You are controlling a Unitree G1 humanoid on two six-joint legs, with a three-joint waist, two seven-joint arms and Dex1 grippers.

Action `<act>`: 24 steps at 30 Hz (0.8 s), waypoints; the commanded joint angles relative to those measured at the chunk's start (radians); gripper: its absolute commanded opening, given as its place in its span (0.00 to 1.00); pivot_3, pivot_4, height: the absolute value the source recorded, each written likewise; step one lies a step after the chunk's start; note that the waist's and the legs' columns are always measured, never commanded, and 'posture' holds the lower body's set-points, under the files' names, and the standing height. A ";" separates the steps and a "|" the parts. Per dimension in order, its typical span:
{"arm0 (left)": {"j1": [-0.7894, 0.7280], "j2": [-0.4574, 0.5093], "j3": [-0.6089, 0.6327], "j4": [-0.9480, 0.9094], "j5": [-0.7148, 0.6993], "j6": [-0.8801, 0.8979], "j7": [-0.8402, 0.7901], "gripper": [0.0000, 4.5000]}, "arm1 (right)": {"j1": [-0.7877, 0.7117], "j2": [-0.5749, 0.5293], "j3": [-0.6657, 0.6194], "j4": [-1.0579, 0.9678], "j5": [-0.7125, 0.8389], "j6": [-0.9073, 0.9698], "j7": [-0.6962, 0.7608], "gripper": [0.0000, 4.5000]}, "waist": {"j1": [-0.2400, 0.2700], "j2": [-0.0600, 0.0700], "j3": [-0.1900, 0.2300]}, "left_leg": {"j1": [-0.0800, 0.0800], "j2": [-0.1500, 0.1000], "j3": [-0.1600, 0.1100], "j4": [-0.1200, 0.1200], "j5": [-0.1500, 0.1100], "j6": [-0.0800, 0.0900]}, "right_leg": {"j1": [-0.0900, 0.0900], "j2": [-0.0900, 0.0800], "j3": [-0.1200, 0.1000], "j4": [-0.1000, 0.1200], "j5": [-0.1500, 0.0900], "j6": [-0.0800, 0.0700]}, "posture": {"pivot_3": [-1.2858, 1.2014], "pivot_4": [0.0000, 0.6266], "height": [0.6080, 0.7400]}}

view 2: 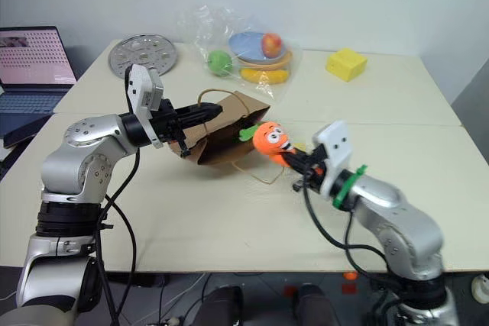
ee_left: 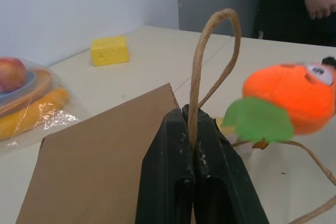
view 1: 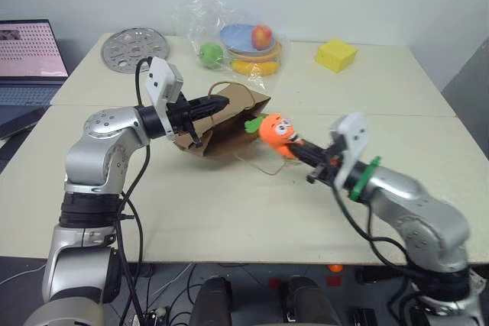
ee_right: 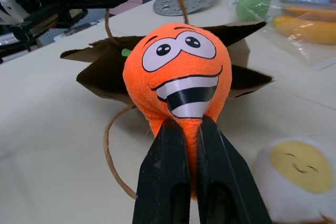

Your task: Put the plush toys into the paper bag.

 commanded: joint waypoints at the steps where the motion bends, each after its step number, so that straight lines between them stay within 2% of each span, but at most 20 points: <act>1: -0.022 -0.006 -0.001 -0.017 0.003 -0.024 -0.009 0.00 | -0.067 0.025 0.053 0.063 -0.061 -0.050 -0.010 0.00 | -0.001 0.000 0.000 | 0.000 0.000 0.000 0.000 0.000 0.000 | 0.000 0.000 0.000 0.000 0.000 0.000 | 0.52 0.24 1.00; 6: -0.014 -0.001 0.001 -0.035 -0.001 -0.016 -0.011 0.00 | -0.155 0.057 0.159 0.207 -0.172 -0.072 -0.019 0.00 | -0.004 0.000 0.000 | 0.001 0.001 0.000 0.001 0.000 0.000 | 0.000 0.000 0.000 0.001 0.000 0.000 | 0.52 0.24 1.00; 12: -0.010 0.002 0.005 -0.052 -0.010 -0.002 -0.017 0.00 | -0.284 0.146 0.237 0.356 -0.255 -0.107 -0.009 0.00 | -0.004 0.000 0.000 | 0.001 0.001 0.000 0.001 0.000 0.000 | 0.000 0.001 0.000 0.001 0.000 0.000 | 0.52 0.24 1.00; 16: -0.016 -0.004 -0.001 -0.056 -0.013 0.006 -0.023 0.00 | -0.354 0.208 0.242 0.447 -0.289 -0.124 -0.008 0.00 | -0.005 0.000 0.000 | 0.001 0.001 0.000 0.000 0.000 0.000 | -0.001 0.001 0.000 0.002 0.000 0.000 | 0.52 0.24 1.00; 24: -0.050 -0.036 0.001 -0.057 -0.038 0.020 -0.025 0.00 | -0.451 0.386 0.239 0.829 -0.378 -0.294 -0.036 0.00 | -0.006 0.000 0.000 | 0.001 0.001 0.000 0.000 0.000 0.000 | -0.001 0.001 0.000 0.002 0.000 0.000 | 0.52 0.24 1.00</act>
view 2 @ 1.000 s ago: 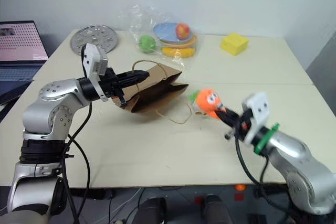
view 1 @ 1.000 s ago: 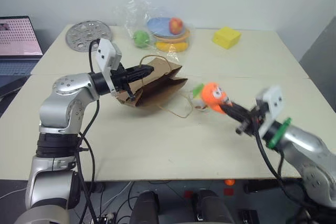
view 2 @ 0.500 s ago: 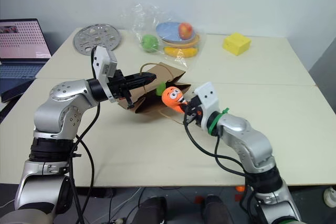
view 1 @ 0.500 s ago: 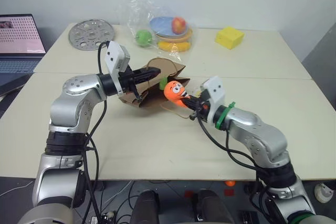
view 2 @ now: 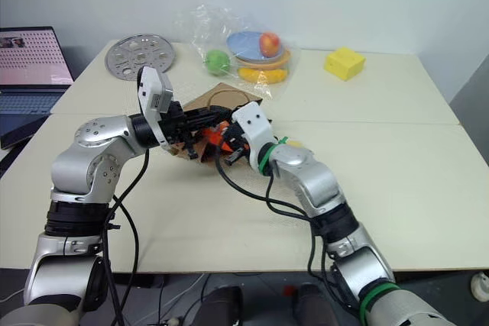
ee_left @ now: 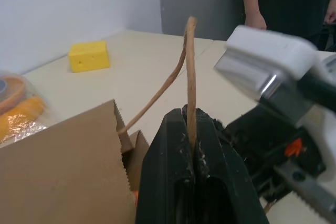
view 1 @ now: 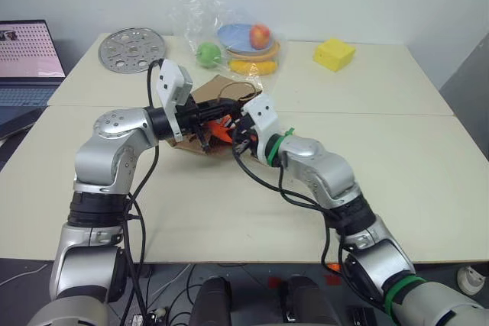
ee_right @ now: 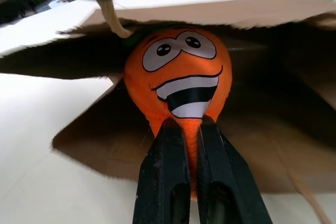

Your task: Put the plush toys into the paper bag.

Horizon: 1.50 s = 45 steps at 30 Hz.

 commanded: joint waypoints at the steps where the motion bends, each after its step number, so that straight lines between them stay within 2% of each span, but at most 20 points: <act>1: -0.045 -0.006 0.014 -0.032 -0.032 0.009 -0.011 0.00 | -0.033 0.060 0.000 0.145 -0.048 -0.122 -0.012 0.00 | 0.000 0.000 0.000 | 0.000 0.000 0.000 0.000 0.000 0.000 | 0.000 0.000 0.000 0.000 0.000 0.000 | 0.52 0.24 1.00; 5: -0.053 -0.001 0.010 -0.045 -0.051 0.034 -0.028 0.00 | -0.037 0.100 -0.019 0.203 -0.072 -0.186 -0.013 0.00 | -0.001 0.000 0.000 | 0.000 0.000 0.000 0.000 0.000 0.000 | 0.000 0.000 0.000 0.000 0.000 0.000 | 0.52 0.24 1.00; 10: -0.063 0.002 0.014 -0.030 -0.049 0.035 -0.031 0.00 | -0.008 0.118 -0.043 0.172 -0.078 -0.230 -0.007 0.00 | -0.001 0.000 0.000 | 0.000 0.000 -0.001 -0.001 0.000 0.000 | -0.001 0.000 -0.001 0.000 0.000 0.000 | 0.52 0.24 1.00; 11: -0.063 0.003 0.014 -0.024 -0.046 0.033 -0.033 0.00 | -0.001 0.118 -0.047 0.161 -0.075 -0.236 -0.003 0.12 | -0.001 0.000 0.000 | 0.000 0.000 -0.001 -0.001 0.000 0.000 | -0.001 0.000 -0.001 0.001 0.000 0.000 | 0.52 0.24 1.00; 13: -0.062 0.009 0.011 -0.019 -0.042 0.031 -0.042 0.00 | 0.016 0.109 -0.059 0.122 -0.064 -0.236 0.008 0.25 | 0.000 0.000 0.000 | 0.000 0.000 -0.001 -0.001 0.000 0.000 | -0.001 0.000 -0.001 0.001 0.000 0.000 | 0.52 0.24 1.00; 16: -0.056 0.014 0.007 -0.014 -0.033 0.025 -0.053 0.00 | 0.042 0.084 -0.068 0.057 -0.071 -0.240 0.022 0.50 | 0.000 0.000 0.000 | 0.000 0.000 0.000 0.000 0.000 0.000 | -0.001 0.000 0.000 0.000 0.000 0.000 | 0.52 0.24 1.00; 22: -0.040 0.023 0.011 -0.005 -0.018 0.011 -0.052 0.00 | 0.121 -0.011 -0.097 -0.237 -0.009 -0.154 0.093 0.97 | 0.000 0.000 0.000 | 0.000 0.000 -0.001 -0.001 0.000 0.000 | 0.000 0.000 0.000 0.000 0.000 0.000 | 0.52 0.24 1.00; 26: -0.021 0.033 0.023 -0.022 -0.022 0.018 -0.048 0.00 | 0.193 -0.070 -0.166 -0.461 0.098 -0.023 0.104 0.99 | 0.000 0.000 0.000 | 0.000 0.000 -0.001 -0.001 0.000 0.000 | 0.000 0.000 -0.001 0.000 0.000 0.000 | 0.52 0.24 1.00; 31: -0.001 0.053 0.038 -0.030 -0.023 0.018 -0.040 0.00 | 0.280 -0.160 -0.257 -0.589 0.084 0.043 0.030 0.99 | 0.001 0.000 0.000 | 0.000 0.001 -0.001 -0.001 0.000 0.000 | 0.000 0.000 -0.001 0.000 0.000 0.000 | 0.52 0.24 1.00; 36: 0.003 0.062 0.037 -0.035 -0.027 0.020 -0.041 0.00 | 0.393 -0.256 -0.228 -0.542 -0.036 0.085 -0.065 0.99 | 0.002 0.000 0.000 | 0.000 0.000 0.001 0.000 0.000 0.000 | 0.000 -0.001 0.001 -0.001 0.000 0.000 | 0.52 0.24 1.00; 45: -0.011 0.063 0.027 -0.030 -0.018 0.019 -0.044 0.00 | 0.420 -0.187 -0.209 -0.388 -0.083 0.030 -0.121 0.99 | -0.002 0.000 0.000 | 0.000 0.000 0.001 -0.001 0.000 0.000 | -0.001 0.000 0.001 0.000 0.000 0.000 | 0.52 0.24 1.00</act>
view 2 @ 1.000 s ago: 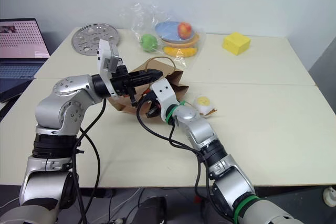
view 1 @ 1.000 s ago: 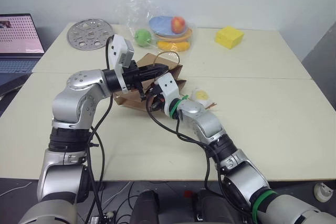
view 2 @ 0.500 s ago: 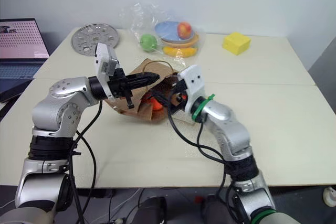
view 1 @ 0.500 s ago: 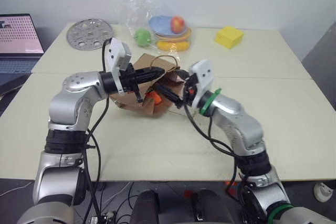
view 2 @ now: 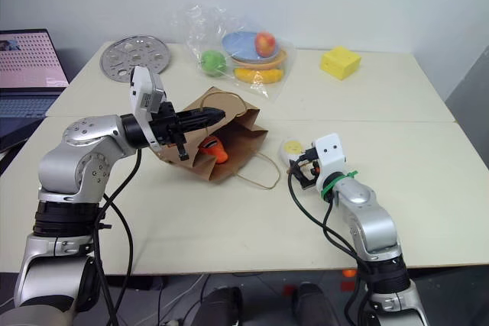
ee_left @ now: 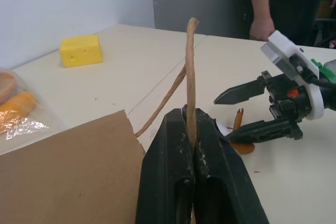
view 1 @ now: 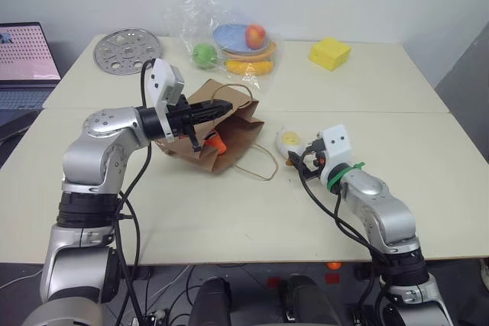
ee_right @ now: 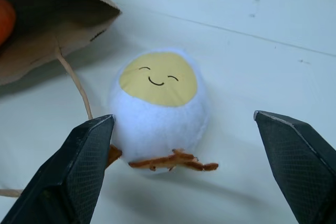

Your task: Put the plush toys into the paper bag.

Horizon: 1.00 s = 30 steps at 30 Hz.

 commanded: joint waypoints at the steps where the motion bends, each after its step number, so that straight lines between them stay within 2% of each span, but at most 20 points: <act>1: -0.022 0.012 0.006 -0.030 0.001 -0.011 -0.002 0.00 | -0.019 0.023 -0.002 0.021 -0.001 -0.039 -0.007 0.99 | 0.002 0.000 0.000 | 0.000 0.000 0.000 0.000 0.000 0.000 | 0.000 0.000 0.000 0.000 0.000 0.000 | 0.52 0.24 1.00; 2: -0.022 0.012 0.006 -0.030 0.002 -0.012 -0.003 0.00 | -0.020 0.027 -0.004 0.027 -0.001 -0.043 -0.004 0.99 | 0.003 0.000 0.000 | 0.000 0.000 0.000 0.000 0.000 0.000 | 0.000 0.000 0.000 0.000 0.000 0.000 | 0.52 0.24 1.00; 5: -0.021 0.018 0.012 -0.037 0.001 -0.006 0.001 0.00 | -0.013 0.025 -0.006 0.047 -0.002 -0.061 0.006 0.86 | 0.003 0.000 0.000 | 0.000 -0.001 0.001 0.000 0.000 0.000 | 0.000 -0.001 0.000 -0.001 0.000 0.000 | 0.52 0.24 1.00; 13: -0.015 0.023 0.016 -0.052 -0.003 0.000 0.011 0.00 | -0.002 0.021 -0.009 0.038 0.017 -0.094 0.042 0.21 | 0.003 0.000 0.000 | 0.000 0.000 0.000 0.000 0.000 0.000 | 0.000 0.000 0.000 0.000 0.000 0.000 | 0.52 0.24 1.00; 15: -0.013 0.024 0.018 -0.050 -0.001 -0.003 0.012 0.00 | 0.000 0.006 0.002 0.006 0.055 -0.094 0.110 0.05 | 0.003 0.000 0.000 | 0.000 0.000 0.000 0.000 0.000 0.000 | 0.000 0.000 0.000 0.000 0.000 0.000 | 0.52 0.24 1.00; 16: -0.013 0.025 0.018 -0.048 -0.001 -0.003 0.012 0.00 | 0.001 0.003 0.004 -0.001 0.065 -0.094 0.130 0.01 | 0.003 0.000 0.000 | 0.000 0.000 0.000 0.000 0.000 0.000 | 0.000 0.000 0.000 0.000 0.000 0.000 | 0.52 0.24 1.00; 20: -0.018 0.027 0.021 -0.050 -0.003 -0.001 0.012 0.00 | -0.025 -0.094 0.035 -0.095 0.137 -0.050 0.295 0.01 | 0.003 0.000 0.000 | 0.000 0.000 0.000 0.000 0.000 0.000 | 0.000 0.000 0.000 0.000 0.000 0.000 | 0.52 0.24 1.00; 22: -0.021 0.025 0.017 -0.049 -0.003 -0.001 0.010 0.00 | -0.038 -0.122 0.051 -0.099 0.143 -0.051 0.326 0.01 | 0.004 0.000 0.000 | 0.000 0.000 0.000 0.000 0.000 0.000 | 0.001 0.000 0.000 0.000 0.000 0.000 | 0.52 0.24 1.00; 27: -0.037 0.015 0.006 -0.044 -0.003 -0.002 0.009 0.00 | -0.082 -0.092 0.080 -0.053 0.153 -0.070 0.345 0.01 | 0.004 0.000 0.000 | 0.000 0.000 -0.001 0.000 0.000 0.000 | 0.001 0.000 -0.001 0.000 0.000 0.000 | 0.52 0.24 1.00; 30: -0.045 0.010 0.000 -0.039 -0.003 -0.001 0.004 0.00 | -0.147 -0.033 0.108 0.057 0.123 -0.117 0.330 0.01 | 0.002 0.000 0.000 | 0.000 0.000 0.000 0.000 0.000 0.000 | 0.000 0.000 0.000 0.000 0.000 0.000 | 0.52 0.24 1.00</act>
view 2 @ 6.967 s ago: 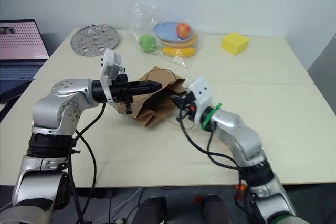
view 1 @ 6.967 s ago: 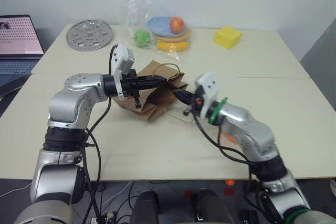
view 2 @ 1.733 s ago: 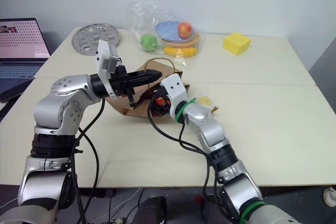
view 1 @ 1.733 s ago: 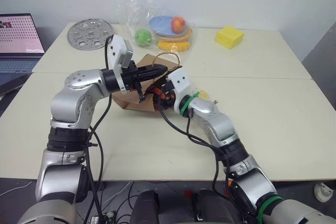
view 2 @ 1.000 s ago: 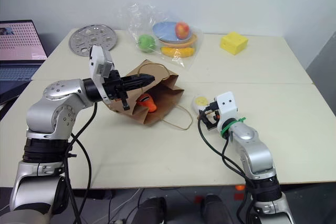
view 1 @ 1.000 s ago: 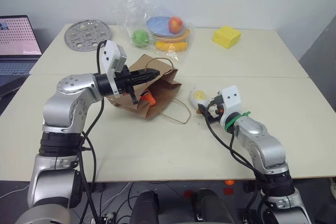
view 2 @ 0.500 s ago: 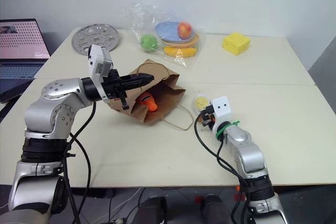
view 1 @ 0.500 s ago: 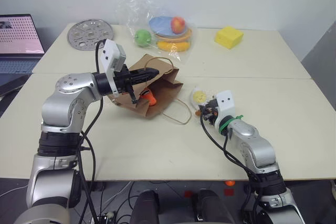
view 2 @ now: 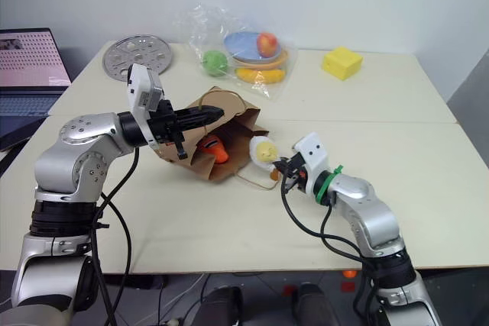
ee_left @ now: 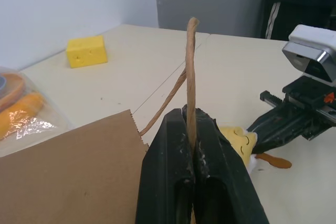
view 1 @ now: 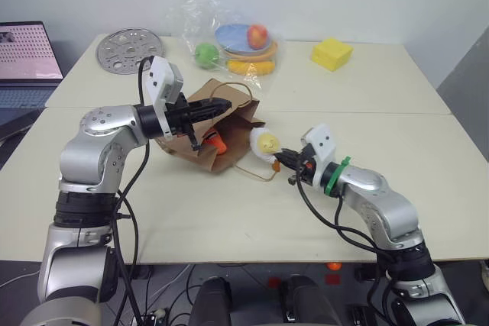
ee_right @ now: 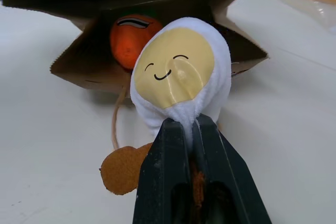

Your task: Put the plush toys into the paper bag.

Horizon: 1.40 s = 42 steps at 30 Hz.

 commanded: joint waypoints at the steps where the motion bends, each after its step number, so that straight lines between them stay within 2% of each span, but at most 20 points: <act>1: -0.035 0.000 -0.002 -0.024 -0.003 -0.007 -0.003 0.00 | -0.094 0.065 0.030 0.113 -0.024 -0.087 -0.005 0.01 | 0.000 0.000 0.000 | 0.000 0.000 0.000 0.000 0.000 0.000 | 0.000 0.000 0.000 0.000 0.000 0.000 | 0.52 0.24 1.00; 7: -0.045 -0.001 -0.009 -0.019 -0.006 -0.006 -0.010 0.00 | -0.244 0.166 0.030 0.388 -0.081 -0.254 -0.022 0.01 | 0.001 0.000 0.000 | 0.000 0.000 0.000 0.000 0.000 0.000 | 0.000 0.000 0.000 0.000 0.000 0.000 | 0.52 0.24 1.00; 14: -0.024 0.006 -0.006 -0.057 -0.024 0.020 -0.017 0.00 | -0.435 0.282 -0.063 0.785 -0.099 -0.457 -0.115 0.01 | 0.000 0.000 0.000 | 0.000 0.000 -0.001 -0.001 0.000 0.000 | 0.000 0.000 -0.001 0.001 0.000 0.000 | 0.52 0.24 1.00; 19: -0.014 0.010 0.000 -0.078 -0.034 0.038 -0.019 0.00 | -0.497 0.315 -0.068 1.034 -0.150 -0.534 -0.151 0.01 | 0.000 0.000 0.000 | 0.000 0.000 -0.001 -0.001 0.000 0.000 | 0.000 0.000 -0.001 0.001 0.000 0.000 | 0.52 0.24 1.00; 23: -0.013 0.013 0.002 -0.080 -0.036 0.042 -0.019 0.00 | -0.514 0.311 -0.043 1.117 -0.208 -0.550 -0.154 0.01 | -0.001 0.000 0.000 | 0.000 0.000 0.000 -0.001 0.000 0.000 | 0.000 0.000 -0.001 0.001 0.000 0.000 | 0.52 0.24 1.00; 26: -0.010 0.013 0.003 -0.078 -0.033 0.039 -0.018 0.00 | -0.510 0.307 -0.049 1.104 -0.212 -0.552 -0.137 0.01 | -0.002 0.000 0.000 | 0.000 0.000 -0.001 -0.001 0.000 0.000 | 0.000 0.000 -0.001 0.001 0.000 0.000 | 0.52 0.24 1.00; 27: -0.010 0.013 0.003 -0.077 -0.032 0.038 -0.018 0.00 | -0.505 0.304 -0.052 1.092 -0.211 -0.551 -0.129 0.12 | -0.002 0.000 0.000 | 0.000 0.000 -0.001 -0.001 0.000 0.000 | 0.000 0.000 -0.001 0.002 0.000 0.000 | 0.52 0.24 1.00; 30: -0.007 0.011 0.005 -0.075 -0.031 0.033 -0.016 0.00 | -0.482 0.292 -0.054 1.042 -0.216 -0.542 -0.118 0.32 | -0.001 0.000 0.000 | 0.000 0.000 -0.001 -0.001 0.000 0.000 | 0.000 0.000 -0.001 0.002 0.000 0.000 | 0.52 0.24 1.00; 32: -0.004 0.009 0.004 -0.075 -0.031 0.032 -0.015 0.00 | -0.444 0.274 -0.052 0.946 -0.206 -0.508 -0.097 0.50 | 0.000 0.000 0.000 | 0.000 0.000 0.000 -0.001 0.000 0.000 | 0.000 0.000 0.000 0.001 0.000 0.000 | 0.52 0.24 1.00; 33: -0.002 0.009 0.005 -0.077 -0.032 0.032 -0.014 0.00 | -0.411 0.256 -0.047 0.860 -0.200 -0.476 -0.081 0.55 | 0.001 0.000 0.000 | 0.000 0.000 0.000 -0.001 0.000 0.000 | 0.000 0.000 -0.001 0.001 0.000 0.000 | 0.52 0.24 1.00; 38: 0.005 0.005 0.006 -0.073 -0.030 0.025 -0.012 0.00 | -0.231 0.160 -0.016 0.414 -0.169 -0.246 -0.017 0.96 | 0.002 0.000 0.000 | -0.001 0.000 -0.001 -0.001 -0.001 -0.001 | 0.000 -0.001 -0.001 0.001 0.000 0.000 | 0.52 0.24 1.00; 42: 0.004 -0.004 0.006 -0.069 -0.027 0.015 -0.004 0.00 | -0.113 0.067 0.024 0.155 -0.130 -0.081 0.046 0.98 | 0.002 0.000 0.000 | 0.000 0.000 -0.002 -0.001 0.000 -0.001 | 0.000 0.000 -0.002 0.001 0.000 0.000 | 0.52 0.24 1.00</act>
